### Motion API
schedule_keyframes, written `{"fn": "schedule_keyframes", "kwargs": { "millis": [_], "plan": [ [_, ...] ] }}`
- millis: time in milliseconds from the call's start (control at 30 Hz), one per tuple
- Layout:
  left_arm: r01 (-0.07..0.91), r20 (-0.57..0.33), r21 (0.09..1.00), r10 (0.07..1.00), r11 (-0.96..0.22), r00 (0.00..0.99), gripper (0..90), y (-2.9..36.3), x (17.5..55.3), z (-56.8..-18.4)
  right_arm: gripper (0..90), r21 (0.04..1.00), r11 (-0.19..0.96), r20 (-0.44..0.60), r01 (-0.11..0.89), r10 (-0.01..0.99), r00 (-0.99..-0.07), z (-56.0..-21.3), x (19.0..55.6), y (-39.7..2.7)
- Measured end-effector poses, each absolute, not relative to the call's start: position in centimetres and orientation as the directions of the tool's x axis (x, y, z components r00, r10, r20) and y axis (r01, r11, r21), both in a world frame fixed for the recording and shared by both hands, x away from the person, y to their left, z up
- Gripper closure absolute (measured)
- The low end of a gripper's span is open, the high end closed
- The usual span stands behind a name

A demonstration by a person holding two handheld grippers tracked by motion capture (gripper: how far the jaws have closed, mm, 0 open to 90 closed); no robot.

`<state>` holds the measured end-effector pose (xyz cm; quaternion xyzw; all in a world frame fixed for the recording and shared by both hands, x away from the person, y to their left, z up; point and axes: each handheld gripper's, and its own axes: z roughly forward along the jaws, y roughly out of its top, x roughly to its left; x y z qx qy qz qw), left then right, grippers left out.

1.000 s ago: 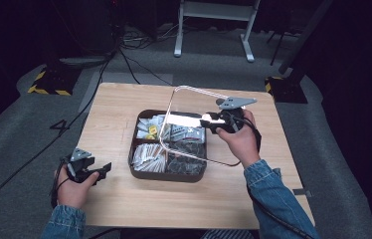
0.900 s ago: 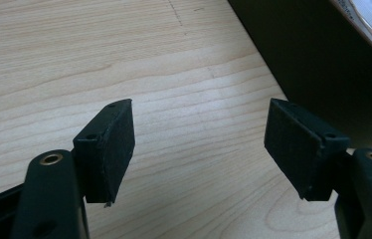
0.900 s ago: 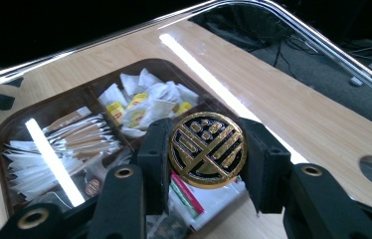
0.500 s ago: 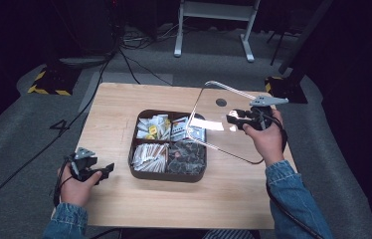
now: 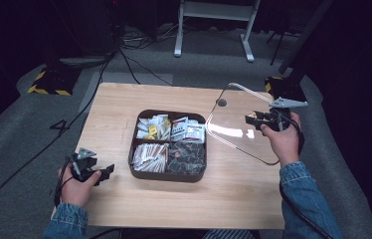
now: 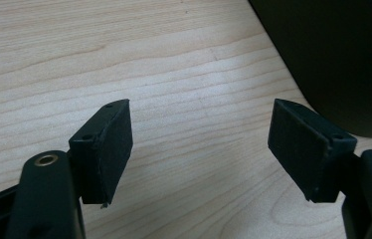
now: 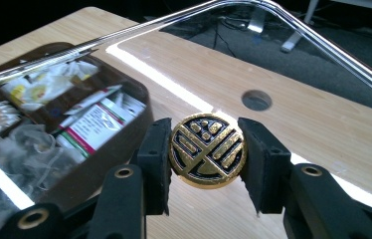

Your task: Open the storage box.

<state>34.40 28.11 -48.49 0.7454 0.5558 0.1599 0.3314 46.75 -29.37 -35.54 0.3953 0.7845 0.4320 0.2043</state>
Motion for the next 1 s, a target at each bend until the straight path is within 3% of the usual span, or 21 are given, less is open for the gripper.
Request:
{"fn": "schedule_keyframes", "kwargs": {
  "millis": [400, 1000],
  "plan": [
    [0.722, -0.104, 0.665, 0.934, -0.190, 0.342, 25.4, 27.8, 34.3, -48.6, 58.9, 0.810, 0.309, 0.015, 0.498, 0.838, -0.545, -38.0, 47.0, -32.7],
    [0.703, -0.116, 0.690, 0.933, -0.172, 0.342, 25.2, 27.7, 34.1, -48.4, 58.9, 0.776, 0.298, 0.043, 0.556, 0.854, -0.518, -42.5, 47.0, -34.1]
  ]
}}
